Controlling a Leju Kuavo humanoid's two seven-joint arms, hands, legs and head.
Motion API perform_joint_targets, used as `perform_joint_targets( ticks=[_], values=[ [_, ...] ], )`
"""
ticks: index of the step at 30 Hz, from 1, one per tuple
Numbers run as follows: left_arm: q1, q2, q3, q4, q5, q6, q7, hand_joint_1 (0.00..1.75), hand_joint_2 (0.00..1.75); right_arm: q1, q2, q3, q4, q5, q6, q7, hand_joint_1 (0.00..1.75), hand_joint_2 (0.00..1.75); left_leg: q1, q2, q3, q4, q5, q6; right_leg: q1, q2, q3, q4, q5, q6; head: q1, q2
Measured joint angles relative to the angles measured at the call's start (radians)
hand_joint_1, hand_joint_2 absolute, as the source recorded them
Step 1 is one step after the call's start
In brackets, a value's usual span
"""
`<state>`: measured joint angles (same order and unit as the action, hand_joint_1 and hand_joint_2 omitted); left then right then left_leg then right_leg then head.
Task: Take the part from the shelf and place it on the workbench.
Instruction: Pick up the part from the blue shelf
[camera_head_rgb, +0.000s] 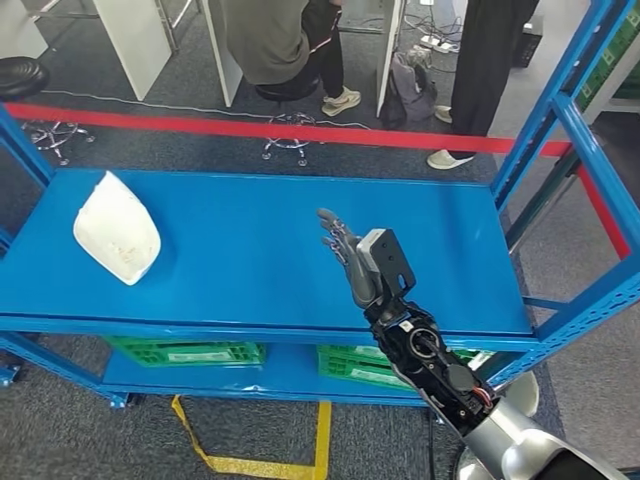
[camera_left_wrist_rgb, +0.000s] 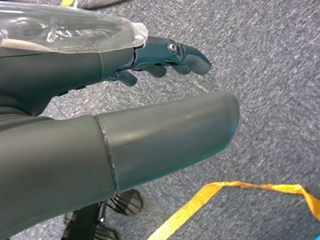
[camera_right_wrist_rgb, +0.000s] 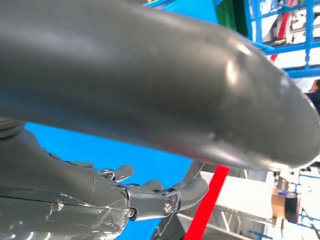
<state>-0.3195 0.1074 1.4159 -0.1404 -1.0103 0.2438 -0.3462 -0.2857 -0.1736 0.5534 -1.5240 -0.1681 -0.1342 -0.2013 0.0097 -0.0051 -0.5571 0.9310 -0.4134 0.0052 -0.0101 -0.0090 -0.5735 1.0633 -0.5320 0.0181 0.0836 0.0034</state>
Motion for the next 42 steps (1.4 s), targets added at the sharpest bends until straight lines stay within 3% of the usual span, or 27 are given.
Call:
perform_joint_targets(
  ticks=[2, 3, 4, 5, 7, 9, 10, 12, 14, 17, 18, 19, 20, 22, 24, 25, 28, 30, 32, 33, 34, 35, 36, 38, 39, 40, 42],
  values=[
    [0.000, 0.000, 0.000, 0.000, -0.002, -0.001, 0.000, 0.00, 0.00, 0.002, -0.001, 0.002, -0.003, 0.001, -0.002, 0.003, 0.00, 0.00, -0.001, -0.007, 0.000, 0.000, 0.000, 0.004, 0.000, 0.004, -0.066, 0.150, -0.066, 0.003, 0.004, 0.000],
    [0.000, -0.001, 0.000, 0.000, -0.003, -0.001, 0.000, 0.00, 0.00, 0.004, -0.002, 0.003, -0.003, 0.001, -0.004, 0.004, 0.00, 0.00, -0.002, -0.011, 0.000, 0.001, -0.001, 0.004, 0.000, 0.005, -0.089, 0.199, -0.079, 0.003, 0.004, 0.000],
    [0.001, -0.001, 0.000, 0.000, -0.004, -0.002, 0.000, 0.00, 0.00, 0.006, -0.003, 0.004, -0.003, 0.002, -0.004, 0.004, 0.00, 0.00, -0.002, -0.017, 0.000, 0.001, -0.001, 0.004, 0.000, 0.006, -0.094, 0.208, -0.071, 0.002, 0.005, 0.000],
    [0.000, -0.002, 0.000, 0.000, -0.004, -0.002, 0.000, 0.00, 0.00, 0.007, -0.004, 0.005, -0.003, 0.002, -0.005, 0.004, 0.00, 0.00, -0.003, -0.023, 0.002, 0.001, -0.001, 0.004, 0.001, 0.007, -0.079, 0.172, -0.042, 0.000, 0.006, 0.000],
    [0.000, -0.003, 0.000, 0.000, -0.005, -0.002, 0.000, 0.00, 0.00, 0.006, -0.005, 0.006, -0.006, 0.003, -0.005, 0.004, 0.00, 0.00, -0.003, -0.035, 0.005, 0.001, -0.002, 0.002, 0.001, 0.027, -0.010, 0.020, 0.037, -0.009, 0.007, 0.000],
    [-0.002, -0.003, 0.000, 0.000, -0.005, -0.002, 0.000, 0.00, 0.00, 0.006, -0.007, 0.007, -0.010, 0.004, -0.005, 0.005, 0.00, 0.00, -0.003, -0.046, 0.002, 0.004, -0.001, -0.005, 0.002, 0.051, 0.042, -0.093, 0.074, -0.016, 0.006, 0.000],
    [-0.002, -0.004, 0.000, 0.000, -0.006, -0.002, 0.000, 0.00, 0.00, 0.007, -0.008, 0.007, -0.011, 0.004, -0.005, 0.005, 0.00, 0.00, -0.003, -0.051, -0.003, 0.004, 0.001, -0.010, 0.003, 0.056, 0.050, -0.109, 0.074, -0.018, 0.005, 0.000],
    [-0.001, -0.004, 0.000, 0.000, -0.006, -0.002, 0.000, 0.00, 0.00, 0.007, -0.008, 0.008, -0.014, 0.004, -0.005, 0.006, 0.00, 0.00, -0.001, -0.059, -0.008, 0.004, 0.004, -0.022, 0.002, 0.046, 0.055, -0.116, 0.077, -0.024, 0.004, 0.000],
    [-0.001, -0.003, 0.000, 0.000, -0.006, -0.002, 0.000, 0.00, 0.00, 0.006, -0.008, 0.008, -0.018, 0.004, -0.006, 0.006, 0.00, 0.00, -0.002, -0.041, -0.026, 0.042, -0.022, -0.033, -0.003, 0.032, 0.059, -0.124, 0.083, -0.035, 0.001, 0.000],
    [-0.003, -0.003, 0.000, 0.000, -0.006, -0.002, 0.000, 0.00, 0.00, 0.007, -0.008, 0.008, -0.020, 0.004, -0.006, 0.007, 0.00, 0.00, 0.001, -0.010, -0.123, 0.244, -0.115, -0.047, -0.005, 0.009, 0.058, -0.127, 0.085, -0.042, -0.006, 0.000],
    [-0.003, -0.003, 0.000, 0.000, -0.007, -0.003, 0.000, 0.00, 0.00, 0.009, -0.008, 0.009, -0.020, 0.004, -0.006, 0.008, 0.00, 0.00, 0.002, -0.007, -0.153, 0.302, -0.133, -0.050, -0.004, 0.001, 0.058, -0.127, 0.085, -0.042, -0.008, 0.000],
    [-0.002, -0.004, 0.000, 0.000, -0.008, -0.004, 0.000, 0.00, 0.00, 0.010, -0.008, 0.010, -0.020, 0.004, -0.006, 0.009, 0.00, 0.00, 0.004, -0.005, -0.165, 0.324, -0.131, -0.052, -0.004, -0.007, 0.058, -0.127, 0.085, -0.042, -0.009, 0.000],
    [-0.001, -0.005, 0.000, 0.000, -0.008, -0.005, 0.001, 0.00, 0.00, 0.011, -0.008, 0.010, -0.020, 0.004, -0.006, 0.009, 0.00, 0.00, 0.005, -0.002, -0.155, 0.301, -0.110, -0.053, -0.004, -0.015, 0.058, -0.127, 0.084, -0.041, -0.010, 0.000],
    [-0.002, -0.003, 0.000, 0.000, -0.008, -0.005, 0.001, 0.00, 0.00, 0.011, -0.008, 0.010, -0.021, 0.004, -0.007, 0.010, 0.00, 0.00, 0.006, 0.021, -0.082, 0.157, -0.041, -0.051, -0.004, -0.029, 0.061, -0.127, 0.082, -0.037, -0.011, 0.000],
    [-0.005, -0.002, 0.000, 0.000, -0.008, -0.005, 0.001, 0.00, 0.00, 0.010, -0.009, 0.010, -0.024, 0.004, -0.007, 0.010, 0.00, 0.00, 0.002, 0.046, -0.021, 0.032, 0.001, -0.042, 0.002, -0.041, 0.062, -0.124, 0.076, -0.028, -0.011, 0.000],
    [-0.006, -0.002, 0.000, 0.000, -0.008, -0.005, 0.000, 0.00, 0.00, 0.010, -0.009, 0.010, -0.026, 0.004, -0.007, 0.010, 0.00, 0.00, -0.001, 0.051, -0.010, 0.006, 0.006, -0.036, 0.005, -0.047, 0.063, -0.123, 0.074, -0.023, -0.010, 0.000],
    [-0.002, -0.002, 0.000, 0.000, -0.008, -0.004, -0.001, 0.00, 0.00, 0.010, -0.009, 0.011, -0.028, 0.004, -0.006, 0.010, 0.00, 0.00, -0.001, 0.029, -0.010, 0.002, 0.007, -0.017, 0.004, -0.053, 0.062, -0.116, 0.061, -0.007, -0.004, 0.000],
    [-0.001, -0.002, 0.000, 0.000, -0.007, -0.004, -0.003, 0.00, 0.00, 0.011, -0.011, 0.012, -0.030, 0.005, -0.006, 0.010, 0.00, 0.00, 0.002, 0.016, -0.008, -0.001, 0.010, -0.005, 0.001, -0.026, 0.032, -0.044, 0.013, 0.002, 0.000, 0.000],
    [-0.001, -0.003, 0.000, 0.000, -0.009, -0.004, -0.006, 0.00, 0.00, 0.015, -0.013, 0.013, -0.031, 0.006, -0.007, 0.010, 0.00, 0.00, 0.001, 0.001, -0.008, -0.001, 0.009, 0.002, 0.000, -0.001, -0.034, 0.105, -0.059, 0.005, 0.004, 0.000],
    [-0.001, -0.004, 0.000, 0.000, -0.011, -0.004, -0.006, 0.00, 0.00, 0.020, -0.014, 0.014, -0.031, 0.008, -0.009, 0.010, 0.00, 0.00, 0.000, -0.008, -0.008, -0.001, 0.009, 0.003, 0.000, 0.003, -0.065, 0.171, -0.081, 0.005, 0.005, 0.000],
    [0.000, -0.005, 0.000, 0.000, -0.014, -0.004, -0.006, 0.00, 0.00, 0.027, -0.016, 0.013, -0.031, 0.012, -0.011, 0.010, 0.00, 0.00, 0.000, -0.018, -0.008, -0.001, 0.009, 0.003, 0.000, 0.005, -0.081, 0.201, -0.082, 0.004, 0.006, 0.000],
    [0.000, -0.006, 0.000, 0.000, -0.018, -0.004, -0.006, 0.00, 0.00, 0.034, -0.016, 0.012, -0.031, 0.018, -0.014, 0.010, 0.00, 0.00, -0.001, -0.029, -0.006, -0.001, 0.009, 0.003, 0.000, 0.007, -0.078, 0.191, -0.064, 0.002, 0.007, 0.000],
    [0.000, -0.008, 0.000, 0.000, -0.023, -0.004, -0.005, 0.00, 0.00, 0.041, -0.017, 0.010, -0.033, 0.025, -0.016, 0.008, 0.00, 0.00, -0.001, -0.040, -0.004, 0.000, 0.009, 0.002, 0.000, 0.010, -0.056, 0.139, -0.028, -0.001, 0.008, 0.000],
    [-0.002, -0.013, 0.000, 0.000, -0.035, -0.004, -0.003, 0.00, 0.00, 0.054, -0.017, 0.003, -0.040, 0.038, -0.020, 0.004, 0.00, 0.00, -0.002, -0.059, -0.002, 0.002, 0.007, -0.001, -0.001, 0.043, 0.009, -0.013, 0.047, -0.009, 0.010, 0.000],
    [-0.003, -0.016, 0.000, 0.000, -0.039, -0.004, -0.002, 0.00, 0.00, 0.060, -0.018, -0.002, -0.045, 0.044, -0.021, 0.003, 0.00, 0.00, -0.002, -0.068, -0.005, 0.004, 0.007, -0.005, -0.002, 0.060, 0.033, -0.070, 0.066, -0.012, 0.009, 0.000],
    [-0.005, -0.018, 0.000, 0.000, -0.043, -0.004, -0.001, 0.00, 0.00, 0.066, -0.019, -0.005, -0.050, 0.048, -0.021, 0.003, 0.00, 0.00, -0.001, -0.076, -0.009, 0.006, 0.008, -0.010, -0.002, 0.073, 0.047, -0.100, 0.073, -0.014, 0.008, 0.000],
    [-0.007, -0.021, 0.000, 0.000, -0.049, -0.004, -0.001, 0.00, 0.00, 0.075, -0.021, -0.010, -0.058, 0.055, -0.022, 0.006, 0.00, 0.00, 0.001, -0.092, -0.017, 0.005, 0.014, -0.023, -0.002, 0.067, 0.054, -0.110, 0.071, -0.021, 0.006, 0.000]
  ],
)
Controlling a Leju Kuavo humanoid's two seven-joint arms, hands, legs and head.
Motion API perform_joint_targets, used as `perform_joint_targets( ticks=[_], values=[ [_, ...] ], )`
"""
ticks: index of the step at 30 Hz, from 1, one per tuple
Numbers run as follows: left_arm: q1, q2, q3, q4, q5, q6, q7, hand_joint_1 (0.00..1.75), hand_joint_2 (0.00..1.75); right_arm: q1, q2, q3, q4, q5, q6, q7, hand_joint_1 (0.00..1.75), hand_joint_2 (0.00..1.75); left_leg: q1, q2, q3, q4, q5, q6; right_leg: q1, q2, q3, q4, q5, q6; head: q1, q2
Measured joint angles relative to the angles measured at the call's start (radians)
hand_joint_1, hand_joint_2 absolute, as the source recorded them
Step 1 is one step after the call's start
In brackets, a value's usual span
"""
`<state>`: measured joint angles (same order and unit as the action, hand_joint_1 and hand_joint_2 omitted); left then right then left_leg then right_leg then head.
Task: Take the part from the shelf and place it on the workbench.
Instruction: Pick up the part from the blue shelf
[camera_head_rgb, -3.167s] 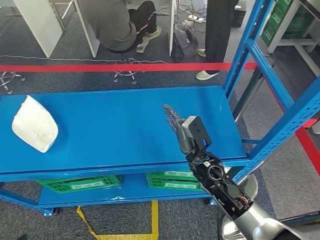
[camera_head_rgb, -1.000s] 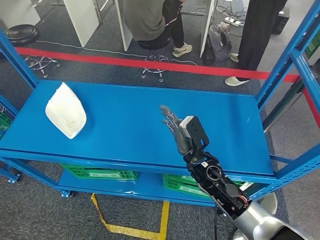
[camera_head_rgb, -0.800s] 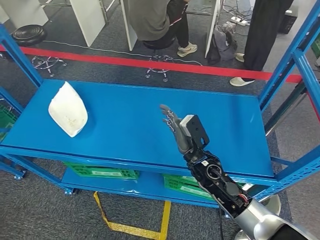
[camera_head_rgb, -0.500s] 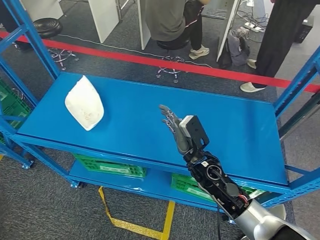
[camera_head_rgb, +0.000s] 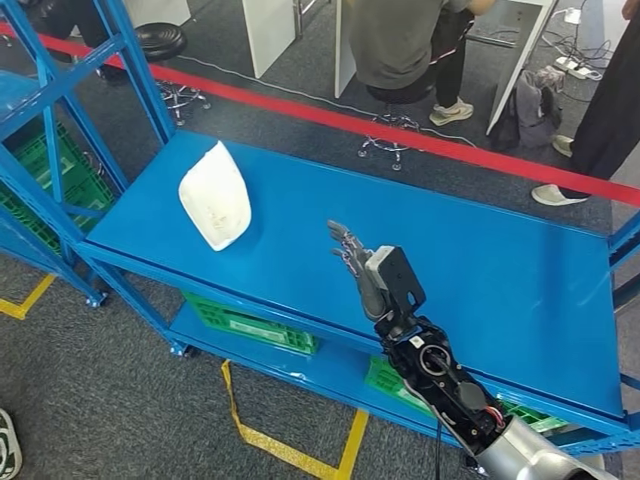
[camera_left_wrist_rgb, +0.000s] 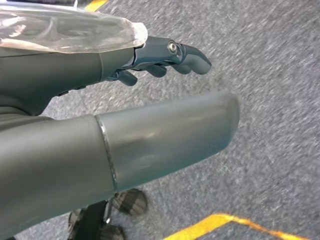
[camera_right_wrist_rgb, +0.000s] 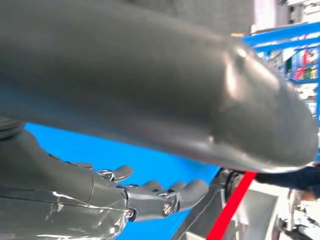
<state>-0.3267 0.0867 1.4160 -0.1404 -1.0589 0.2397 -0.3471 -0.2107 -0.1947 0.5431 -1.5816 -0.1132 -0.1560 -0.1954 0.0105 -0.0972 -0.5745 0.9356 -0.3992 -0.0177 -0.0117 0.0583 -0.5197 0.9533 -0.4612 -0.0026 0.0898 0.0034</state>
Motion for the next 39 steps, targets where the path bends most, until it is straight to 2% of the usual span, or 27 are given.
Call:
perform_joint_targets(
  ticks=[1, 3, 4, 6, 7, 8, 9, 11, 13, 14, 16, 17, 19, 21, 22, 23, 24, 25, 27, 29, 31, 33, 34, 35, 37, 38, 39],
  values=[
    [0.000, -0.002, 0.000, 0.000, -0.003, 0.000, 0.000, 0.00, 0.00, 0.003, 0.000, -0.003, -0.004, 0.003, 0.000, 0.003, 0.00, 0.00, 0.000, 0.004, -0.003, 0.002, -0.001, -0.005, -0.001, -0.008, 0.003, -0.003, 0.003, -0.005, 0.000, 0.000],
    [-0.005, -0.004, 0.000, 0.000, -0.008, 0.000, 0.002, 0.00, 0.00, 0.006, -0.001, -0.008, -0.012, 0.008, 0.000, 0.007, 0.00, 0.00, -0.002, 0.039, -0.030, 0.058, -0.036, -0.013, -0.005, -0.027, 0.007, -0.012, 0.010, -0.017, -0.006, 0.000],
    [-0.009, -0.006, 0.000, 0.000, -0.010, 0.000, 0.003, 0.00, 0.00, 0.009, -0.001, -0.011, -0.015, 0.010, 0.000, 0.009, 0.00, 0.00, -0.002, 0.063, -0.059, 0.121, -0.069, -0.016, -0.004, -0.038, 0.008, -0.014, 0.011, -0.021, -0.009, 0.000],
    [-0.016, -0.009, 0.000, 0.000, -0.012, -0.002, 0.007, 0.00, 0.00, 0.017, -0.001, -0.014, -0.019, 0.014, 0.000, 0.012, 0.00, 0.00, 0.000, 0.083, -0.131, 0.266, -0.129, -0.021, 0.000, -0.059, 0.007, -0.014, 0.010, -0.024, -0.014, 0.000],
    [-0.016, -0.011, 0.000, 0.000, -0.012, -0.004, 0.008, 0.00, 0.00, 0.022, -0.001, -0.015, -0.019, 0.016, 0.000, 0.014, 0.00, 0.00, 0.001, 0.086, -0.153, 0.309, -0.139, -0.023, 0.001, -0.070, 0.006, -0.014, 0.010, -0.024, -0.014, 0.000],
    [-0.016, -0.012, 0.000, 0.000, -0.012, -0.005, 0.009, 0.00, 0.00, 0.025, -0.001, -0.016, -0.020, 0.018, 0.001, 0.015, 0.00, 0.00, 0.002, 0.089, -0.154, 0.310, -0.129, -0.023, 0.001, -0.080, 0.006, -0.014, 0.009, -0.024, -0.015, 0.000],
    [-0.016, -0.013, 0.000, 0.000, -0.012, -0.006, 0.010, 0.00, 0.00, 0.026, -0.001, -0.017, -0.021, 0.019, 0.001, 0.015, 0.00, 0.00, 0.002, 0.092, -0.133, 0.268, -0.102, -0.022, 0.001, -0.088, 0.007, -0.014, 0.008, -0.024, -0.015, 0.000],
    [-0.019, -0.014, 0.000, 0.000, -0.012, -0.007, 0.009, 0.00, 0.00, 0.025, -0.001, -0.019, -0.024, 0.022, 0.003, 0.016, 0.00, 0.00, 0.000, 0.117, -0.050, 0.111, -0.036, -0.017, 0.004, -0.104, 0.010, -0.013, 0.005, -0.019, -0.016, 0.000],
    [-0.025, -0.014, 0.000, 0.000, -0.013, -0.008, 0.009, 0.00, 0.00, 0.023, -0.001, -0.021, -0.028, 0.023, 0.005, 0.017, 0.00, 0.00, -0.007, 0.136, 0.003, 0.009, -0.006, -0.006, 0.009, -0.117, 0.012, -0.012, 0.000, -0.010, -0.015, 0.000],
    [-0.026, -0.014, 0.000, 0.000, -0.014, -0.009, 0.009, 0.00, 0.00, 0.023, -0.001, -0.022, -0.028, 0.023, 0.006, 0.017, 0.00, 0.00, -0.011, 0.136, 0.007, -0.003, -0.006, -0.001, 0.011, -0.123, 0.013, -0.012, -0.001, -0.006, -0.013, 0.000],
    [-0.025, -0.015, 0.000, 0.000, -0.015, -0.009, 0.009, 0.00, 0.00, 0.022, -0.002, -0.024, -0.029, 0.024, 0.007, 0.017, 0.00, 0.00, -0.010, 0.120, 0.007, -0.005, -0.003, 0.009, 0.010, -0.132, 0.014, -0.011, -0.006, 0.004, -0.009, 0.000],
    [-0.024, -0.015, 0.000, 0.000, -0.015, -0.009, 0.009, 0.00, 0.00, 0.022, -0.002, -0.024, -0.029, 0.024, 0.007, 0.018, 0.00, 0.00, -0.008, 0.113, 0.009, -0.008, -0.001, 0.014, 0.008, -0.125, 0.010, -0.001, -0.017, 0.009, -0.008, 0.000],
    [-0.027, -0.015, 0.000, 0.000, -0.015, -0.010, 0.010, 0.00, 0.00, 0.021, -0.003, -0.025, -0.031, 0.024, 0.008, 0.017, 0.00, 0.00, -0.003, 0.101, 0.012, -0.013, 0.002, 0.024, 0.005, -0.093, -0.029, 0.087, -0.070, 0.017, -0.003, 0.000],
    [-0.028, -0.015, 0.000, 0.000, -0.015, -0.012, 0.010, 0.00, 0.00, 0.023, -0.004, -0.025, -0.032, 0.025, 0.009, 0.017, 0.00, 0.00, -0.003, 0.085, 0.012, -0.013, 0.002, 0.028, 0.004, -0.067, -0.097, 0.240, -0.138, 0.022, 0.001, 0.000],
    [-0.028, -0.015, 0.000, 0.000, -0.015, -0.013, 0.011, 0.00, 0.00, 0.024, -0.004, -0.025, -0.032, 0.025, 0.011, 0.017, 0.00, 0.00, -0.003, 0.076, 0.012, -0.012, 0.001, 0.028, 0.004, -0.064, -0.124, 0.294, -0.152, 0.023, 0.002, 0.000],
    [-0.027, -0.015, 0.000, 0.000, -0.014, -0.014, 0.012, 0.00, 0.00, 0.024, -0.004, -0.025, -0.031, 0.026, 0.014, 0.017, 0.00, 0.00, -0.004, 0.066, 0.013, -0.012, 0.001, 0.028, 0.004, -0.062, -0.135, 0.312, -0.147, 0.024, 0.002, 0.000],
    [-0.027, -0.016, 0.000, 0.000, -0.012, -0.014, 0.013, 0.00, 0.00, 0.023, -0.004, -0.025, -0.031, 0.026, 0.017, 0.017, 0.00, 0.00, -0.004, 0.056, 0.013, -0.010, 0.001, 0.028, 0.003, -0.060, -0.124, 0.282, -0.118, 0.023, 0.003, 0.000],
    [-0.027, -0.016, 0.000, 0.000, -0.009, -0.014, 0.014, 0.00, 0.00, 0.019, -0.004, -0.025, -0.031, 0.027, 0.022, 0.016, 0.00, 0.00, -0.003, 0.045, 0.014, -0.009, 0.000, 0.027, 0.002, -0.054, -0.096, 0.215, -0.076, 0.021, 0.004, 0.000],
    [-0.027, -0.016, 0.000, 0.000, 0.001, -0.014, 0.014, 0.00, 0.00, 0.006, -0.004, -0.023, -0.028, 0.029, 0.033, 0.013, 0.00, 0.00, -0.004, 0.025, 0.013, -0.003, -0.001, 0.021, -0.003, -0.018, -0.030, 0.068, -0.012, 0.016, 0.004, 0.000],
    [-0.025, -0.014, 0.000, 0.000, 0.011, -0.014, 0.012, 0.00, 0.00, -0.008, -0.004, -0.021, -0.022, 0.029, 0.044, 0.009, 0.00, 0.00, -0.004, 0.009, 0.003, 0.000, 0.002, 0.010, -0.004, 0.007, -0.001, 0.010, -0.001, 0.012, 0.003, 0.000],
    [-0.019, -0.010, 0.000, 0.000, 0.018, -0.015, 0.011, 0.00, 0.00, -0.019, -0.002, -0.017, -0.016, 0.029, 0.053, 0.004, 0.00, 0.00, -0.002, -0.007, -0.006, 0.000, 0.007, -0.002, -0.003, -0.006, 0.003, 0.005, 0.001, 0.004, 0.002, 0.000],
    [-0.011, -0.006, 0.000, 0.000, 0.022, -0.015, 0.009, 0.00, 0.00, -0.030, 0.000, -0.015, -0.008, 0.029, 0.059, -0.003, 0.00, 0.00, -0.002, 0.017, -0.023, 0.032, -0.012, -0.012, -0.004, -0.026, 0.007, -0.004, 0.008, -0.009, -0.003, 0.000],
    [-0.010, -0.004, 0.001, 0.000, 0.023, -0.015, 0.009, 0.00, 0.00, -0.035, 0.000, -0.014, -0.005, 0.029, 0.062, -0.006, 0.00, 0.00, -0.002, 0.040, -0.048, 0.080, -0.038, -0.016, -0.005, -0.037, 0.008, -0.008, 0.010, -0.015, -0.007, 0.000],
    [-0.010, -0.003, 0.001, 0.000, 0.023, -0.015, 0.008, 0.00, 0.00, -0.038, 0.001, -0.014, -0.002, 0.029, 0.063, -0.008, 0.00, 0.00, -0.002, 0.065, -0.083, 0.150, -0.072, -0.021, -0.002, -0.049, 0.007, -0.009, 0.010, -0.019, -0.011, 0.000],
    [-0.007, -0.002, 0.001, 0.000, 0.024, -0.015, 0.008, 0.00, 0.00, -0.040, 0.001, -0.012, 0.006, 0.029, 0.066, -0.009, 0.00, 0.00, -0.001, 0.084, -0.155, 0.292, -0.125, -0.027, 0.001, -0.073, 0.004, -0.009, 0.010, -0.023, -0.015, 0.000],
    [-0.004, -0.003, 0.001, 0.000, 0.024, -0.015, 0.008, 0.00, 0.00, -0.041, 0.001, -0.010, 0.010, 0.029, 0.066, -0.009, 0.00, 0.00, 0.000, 0.087, -0.169, 0.320, -0.127, -0.028, 0.002, -0.084, 0.004, -0.009, 0.009, -0.023, -0.015, 0.000],
    [-0.002, -0.003, 0.001, 0.000, 0.024, -0.015, 0.008, 0.00, 0.00, -0.041, 0.002, -0.009, 0.013, 0.029, 0.066, -0.010, 0.00, 0.00, 0.000, 0.090, -0.159, 0.302, -0.110, -0.028, 0.003, -0.094, 0.004, -0.009, 0.009, -0.023, -0.015, 0.000]
  ],
)
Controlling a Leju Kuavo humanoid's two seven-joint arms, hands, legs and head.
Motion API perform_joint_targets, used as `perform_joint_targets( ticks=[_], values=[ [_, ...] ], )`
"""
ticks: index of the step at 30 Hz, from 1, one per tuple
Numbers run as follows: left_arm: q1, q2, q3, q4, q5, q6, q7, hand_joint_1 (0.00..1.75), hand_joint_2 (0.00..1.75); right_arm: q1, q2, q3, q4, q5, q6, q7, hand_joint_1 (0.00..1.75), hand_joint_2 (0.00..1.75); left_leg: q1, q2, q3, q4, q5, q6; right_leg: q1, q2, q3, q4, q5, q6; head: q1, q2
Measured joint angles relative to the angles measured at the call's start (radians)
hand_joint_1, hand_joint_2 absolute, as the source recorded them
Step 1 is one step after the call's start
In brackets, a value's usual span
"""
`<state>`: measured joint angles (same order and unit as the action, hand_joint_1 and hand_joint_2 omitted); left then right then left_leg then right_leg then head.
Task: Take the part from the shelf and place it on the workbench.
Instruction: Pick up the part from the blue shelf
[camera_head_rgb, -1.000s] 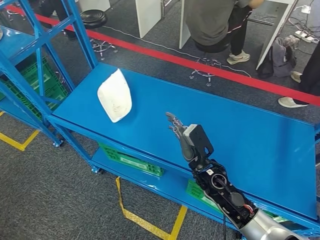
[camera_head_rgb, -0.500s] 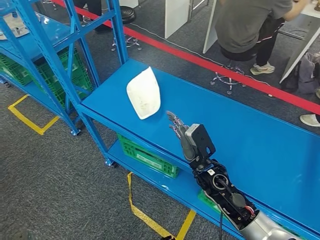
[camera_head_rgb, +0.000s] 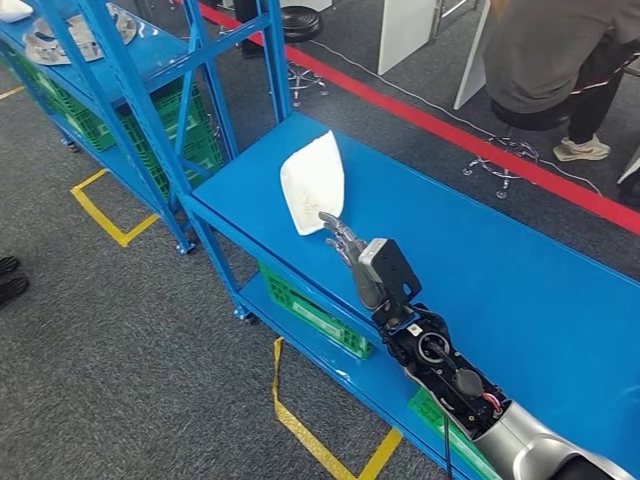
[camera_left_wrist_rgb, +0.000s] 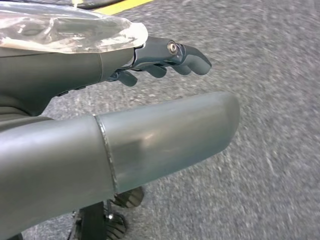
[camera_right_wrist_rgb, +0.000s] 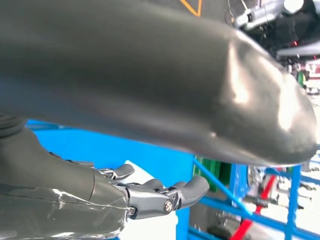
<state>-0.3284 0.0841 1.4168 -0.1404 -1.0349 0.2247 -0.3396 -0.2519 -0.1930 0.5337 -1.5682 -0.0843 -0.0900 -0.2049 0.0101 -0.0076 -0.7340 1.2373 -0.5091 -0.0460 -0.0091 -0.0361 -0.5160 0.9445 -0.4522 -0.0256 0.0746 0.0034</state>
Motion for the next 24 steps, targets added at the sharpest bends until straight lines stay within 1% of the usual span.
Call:
perform_joint_targets(
  ticks=[1, 2, 3, 4, 5, 6, 7, 8, 9, 10, 11, 12, 13, 14, 15, 16, 17, 18, 19, 20, 22, 24],
  values=[
    [0.002, 0.001, 0.000, 0.000, 0.000, 0.000, 0.000, 0.00, 0.00, -0.001, 0.000, 0.001, 0.003, 0.000, 0.000, 0.000, 0.00, 0.00, 0.000, 0.005, 0.033, -0.061, 0.032, 0.002, 0.000, -0.010, 0.001, 0.000, -0.001, 0.001, 0.000, 0.000],
    [0.002, 0.002, 0.000, 0.000, 0.000, 0.000, -0.001, 0.00, 0.00, -0.003, 0.001, 0.001, 0.005, 0.000, 0.000, 0.000, 0.00, 0.00, -0.001, 0.019, 0.079, -0.146, 0.067, 0.004, 0.001, -0.018, 0.002, 0.000, -0.002, 0.003, 0.000, 0.000],
    [0.001, 0.004, 0.000, 0.000, 0.000, 0.000, -0.001, 0.00, 0.00, -0.006, 0.002, 0.002, 0.008, 0.000, 0.000, -0.001, 0.00, 0.00, -0.004, 0.033, 0.120, -0.222, 0.093, 0.009, 0.003, -0.026, 0.003, 0.001, -0.004, 0.006, -0.001, 0.000],
    [0.000, 0.005, 0.000, 0.000, 0.000, 0.000, -0.001, 0.00, 0.00, -0.008, 0.003, 0.002, 0.010, 0.000, 0.000, -0.001, 0.00, 0.00, -0.007, 0.042, 0.148, -0.275, 0.108, 0.016, 0.005, -0.032, 0.004, 0.001, -0.006, 0.009, 0.000, 0.000],
    [0.000, 0.005, 0.000, 0.000, 0.000, 0.001, -0.001, 0.00, 0.00, -0.010, 0.003, 0.002, 0.011, 0.000, 0.001, -0.001, 0.00, 0.00, -0.011, 0.047, 0.160, -0.301, 0.112, 0.022, 0.007, -0.038, 0.004, 0.002, -0.008, 0.013, 0.001, 0.000],
    [0.000, 0.006, 0.000, 0.000, 0.001, 0.002, -0.001, 0.00, 0.00, -0.011, 0.004, 0.003, 0.013, 0.000, 0.002, -0.002, 0.00, 0.00, -0.014, 0.040, 0.159, -0.304, 0.111, 0.027, 0.009, -0.044, 0.005, 0.001, -0.010, 0.018, 0.003, 0.000],
    [0.002, 0.007, 0.000, 0.000, 0.002, 0.003, -0.002, 0.00, 0.00, -0.012, 0.004, 0.003, 0.014, 0.000, 0.003, -0.002, 0.00, 0.00, -0.014, 0.032, 0.159, -0.305, 0.113, 0.033, 0.009, -0.049, 0.007, 0.000, -0.011, 0.023, 0.004, 0.000],
    [0.003, 0.008, 0.001, 0.000, 0.003, 0.006, -0.002, 0.00, 0.00, -0.013, 0.005, 0.004, 0.016, -0.001, 0.004, -0.003, 0.00, 0.00, -0.012, 0.026, 0.161, -0.308, 0.114, 0.038, 0.007, -0.045, 0.005, 0.005, -0.017, 0.028, 0.005, 0.000],
    [0.005, 0.009, 0.001, 0.000, 0.004, 0.007, -0.004, 0.00, 0.00, -0.015, 0.006, 0.004, 0.018, -0.001, 0.003, -0.003, 0.00, 0.00, -0.009, 0.022, 0.163, -0.310, 0.115, 0.044, 0.006, -0.032, -0.004, 0.027, -0.033, 0.033, 0.006, 0.000],
    [0.005, 0.009, 0.001, 0.000, 0.005, 0.009, -0.006, 0.00, 0.00, -0.016, 0.006, 0.004, 0.019, 0.000, 0.000, -0.001, 0.00, 0.00, -0.006, 0.019, 0.166, -0.313, 0.116, 0.049, 0.004, -0.013, -0.024, 0.071, -0.059, 0.037, 0.008, 0.000],
    [0.005, 0.009, 0.002, 0.000, 0.007, 0.010, -0.008, 0.00, 0.00, -0.017, 0.006, 0.004, 0.021, 0.001, -0.006, 0.003, 0.00, 0.00, -0.005, 0.016, 0.167, -0.314, 0.116, 0.053, 0.002, 0.009, -0.054, 0.137, -0.092, 0.040, 0.011, 0.000],
    [0.006, 0.009, 0.002, 0.000, 0.008, 0.010, -0.010, 0.00, 0.00, -0.017, 0.006, 0.004, 0.023, 0.004, -0.015, 0.011, 0.00, 0.00, -0.005, 0.012, 0.168, -0.313, 0.115, 0.056, 0.002, 0.024, -0.091, 0.216, -0.126, 0.042, 0.013, 0.000],
    [0.007, 0.009, 0.003, 0.000, 0.010, 0.010, -0.011, 0.00, 0.00, -0.015, 0.006, 0.004, 0.025, 0.008, -0.024, 0.020, 0.00, 0.00, -0.005, 0.007, 0.168, -0.313, 0.115, 0.057, 0.001, 0.030, -0.125, 0.283, -0.148, 0.043, 0.015, 0.000],
    [0.008, 0.009, 0.004, 0.000, 0.011, 0.010, -0.012, 0.00, 0.00, -0.014, 0.006, 0.004, 0.027, 0.012, -0.033, 0.031, 0.00, 0.00, -0.005, 0.002, 0.169, -0.313, 0.114, 0.058, 0.001, 0.032, -0.146, 0.321, -0.153, 0.044, 0.016, 0.000],
    [0.011, 0.009, 0.005, 0.000, 0.012, 0.010, -0.013, 0.00, 0.00, -0.013, 0.006, 0.004, 0.028, 0.016, -0.042, 0.043, 0.00, 0.00, -0.005, -0.003, 0.171, -0.312, 0.113, 0.058, 0.001, 0.032, -0.148, 0.316, -0.136, 0.044, 0.017, 0.000],
    [0.013, 0.008, 0.007, 0.000, 0.012, 0.009, -0.015, 0.00, 0.00, -0.012, 0.006, 0.003, 0.029, 0.021, -0.050, 0.055, 0.00, 0.00, -0.005, -0.007, 0.173, -0.312, 0.112, 0.056, 0.000, 0.033, -0.129, 0.267, -0.101, 0.043, 0.018, 0.000],
    [0.014, 0.008, 0.007, 0.000, 0.012, 0.009, -0.017, 0.00, 0.00, -0.011, 0.006, 0.002, 0.028, 0.026, -0.058, 0.069, 0.00, 0.44, -0.004, -0.011, 0.176, -0.311, 0.109, 0.054, 0.000, 0.034, -0.096, 0.190, -0.057, 0.041, 0.020, 0.000],
    [0.015, 0.007, 0.008, 0.000, 0.012, 0.008, -0.019, 0.00, 0.00, -0.010, 0.004, 0.001, 0.028, 0.032, -0.065, 0.084, 0.00, 0.87, -0.006, -0.015, 0.177, -0.309, 0.107, 0.051, 0.000, 0.037, -0.063, 0.115, -0.024, 0.039, 0.020, 0.000],
    [0.016, 0.007, 0.009, 0.000, 0.012, 0.008, -0.021, 0.00, 0.00, -0.007, 0.002, -0.001, 0.025, 0.037, -0.072, 0.098, 0.00, 1.31, -0.008, -0.018, 0.176, -0.306, 0.105, 0.047, -0.001, 0.039, -0.036, 0.056, -0.003, 0.036, 0.020, 0.000],
    [0.017, 0.007, 0.010, 0.000, 0.012, 0.008, -0.023, 0.00, 0.00, -0.001, -0.002, -0.003, 0.022, 0.041, -0.078, 0.111, 0.00, 1.75, -0.009, -0.020, 0.173, -0.302, 0.103, 0.044, -0.001, 0.042, -0.020, 0.023, 0.003, 0.034, 0.019, 0.000],
    [0.023, 0.008, 0.013, 0.000, 0.012, 0.007, -0.027, 0.00, 0.00, 0.015, -0.012, -0.010, 0.009, 0.050, -0.090, 0.134, 0.00, 1.75, -0.011, -0.022, 0.167, -0.297, 0.103, 0.047, -0.001, 0.044, -0.012, 0.010, 0.000, 0.031, 0.016, 0.000],
    [0.032, 0.010, 0.019, 0.000, 0.014, 0.006, -0.032, 0.00, 0.00, 0.030, -0.026, -0.020, -0.011, 0.064, -0.102, 0.163, 0.00, 1.75, -0.010, -0.021, 0.168, -0.299, 0.104, 0.051, 0.002, 0.046, -0.013, 0.010, 0.000, 0.031, 0.014, 0.000]
  ],
)
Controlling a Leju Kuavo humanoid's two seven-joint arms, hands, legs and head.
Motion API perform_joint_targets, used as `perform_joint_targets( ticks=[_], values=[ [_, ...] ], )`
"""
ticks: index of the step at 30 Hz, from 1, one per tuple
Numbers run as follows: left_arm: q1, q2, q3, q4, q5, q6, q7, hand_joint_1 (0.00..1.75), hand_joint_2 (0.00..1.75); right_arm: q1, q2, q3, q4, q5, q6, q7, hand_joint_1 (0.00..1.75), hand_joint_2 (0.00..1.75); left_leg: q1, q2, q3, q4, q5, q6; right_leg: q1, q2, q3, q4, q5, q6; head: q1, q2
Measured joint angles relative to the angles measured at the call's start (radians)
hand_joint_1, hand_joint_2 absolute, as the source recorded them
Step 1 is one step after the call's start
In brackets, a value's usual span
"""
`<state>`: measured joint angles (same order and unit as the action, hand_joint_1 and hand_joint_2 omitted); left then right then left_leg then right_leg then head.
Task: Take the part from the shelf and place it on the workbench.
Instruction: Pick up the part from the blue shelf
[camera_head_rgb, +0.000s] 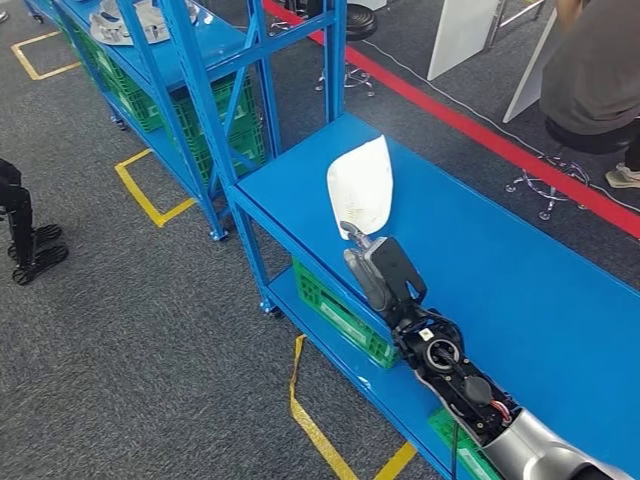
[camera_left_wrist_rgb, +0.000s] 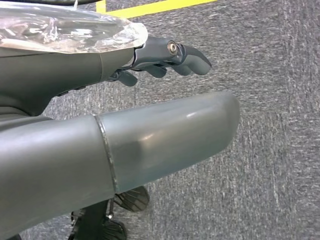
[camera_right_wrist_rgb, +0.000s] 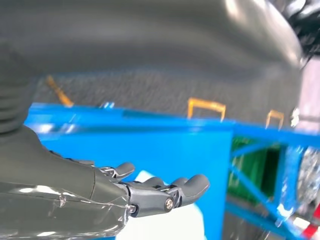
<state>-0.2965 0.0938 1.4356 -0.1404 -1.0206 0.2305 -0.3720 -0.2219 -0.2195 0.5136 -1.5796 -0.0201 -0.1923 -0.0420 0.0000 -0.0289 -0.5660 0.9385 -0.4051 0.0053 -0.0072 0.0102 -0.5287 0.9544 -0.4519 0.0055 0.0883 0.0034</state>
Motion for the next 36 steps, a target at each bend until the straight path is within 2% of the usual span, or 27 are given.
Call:
perform_joint_targets(
  ticks=[4, 9, 12, 15, 23, 28, 36],
  values=[
    [0.006, 0.005, 0.010, 0.000, 0.005, -0.008, -0.008, 0.00, 0.00, 0.008, -0.034, -0.023, -0.056, 0.061, -0.005, 0.087, 0.00, 1.75, 0.001, 0.002, 0.006, -0.008, 0.002, -0.004, 0.001, 0.002, 0.001, 0.000, 0.000, -0.006, -0.003, 0.000],
    [0.014, 0.021, 0.019, 0.000, 0.017, -0.017, -0.006, 0.00, 0.00, 0.002, -0.090, -0.041, -0.146, 0.183, 0.057, 0.223, 0.00, 1.75, 0.002, 0.002, 0.007, -0.013, 0.004, -0.012, 0.003, 0.002, 0.000, 0.000, -0.002, -0.011, -0.004, 0.000],
    [0.021, 0.030, 0.025, 0.000, 0.022, -0.022, -0.006, 0.00, 0.00, -0.007, -0.120, -0.048, -0.191, 0.201, 0.071, 0.251, 0.00, 1.75, 0.003, 0.001, 0.007, -0.013, 0.003, -0.019, 0.004, 0.001, 0.001, 0.000, -0.002, -0.012, -0.004, 0.000],
    [0.027, 0.036, 0.033, 0.000, 0.034, -0.024, -0.007, 0.00, 0.00, -0.020, -0.141, -0.051, -0.217, 0.213, 0.090, 0.283, 0.00, 1.75, 0.002, 0.001, 0.006, -0.013, 0.003, -0.019, 0.004, 0.001, 0.002, 0.000, -0.002, -0.012, -0.004, 0.000],
    [0.072, 0.058, 0.061, 0.000, 0.108, -0.028, -0.024, 0.00, 0.00, -0.154, -0.247, -0.031, -0.254, 0.203, 0.188, 0.438, 0.00, 1.75, 0.000, 0.002, 0.006, -0.012, 0.003, -0.019, -0.001, 0.000, 0.003, -0.002, -0.002, -0.011, -0.004, 0.000],
    [0.086, 0.068, 0.066, 0.000, 0.114, -0.031, -0.026, 0.00, 0.00, -0.196, -0.297, -0.013, -0.268, 0.188, 0.197, 0.462, 0.00, 1.75, -0.001, 0.001, 0.006, -0.011, 0.002, -0.019, -0.001, -0.002, 0.003, -0.003, -0.001, -0.011, -0.004, 0.000],
    [0.089, 0.072, 0.079, 0.000, 0.119, -0.031, -0.026, 0.00, 0.00, -0.219, -0.338, 0.013, -0.275, 0.184, 0.214, 0.491, 0.00, 1.75, -0.001, 0.001, 0.006, -0.011, 0.002, -0.019, 0.000, -0.001, 0.003, -0.003, -0.001, -0.011, -0.004, 0.000]
  ],
)
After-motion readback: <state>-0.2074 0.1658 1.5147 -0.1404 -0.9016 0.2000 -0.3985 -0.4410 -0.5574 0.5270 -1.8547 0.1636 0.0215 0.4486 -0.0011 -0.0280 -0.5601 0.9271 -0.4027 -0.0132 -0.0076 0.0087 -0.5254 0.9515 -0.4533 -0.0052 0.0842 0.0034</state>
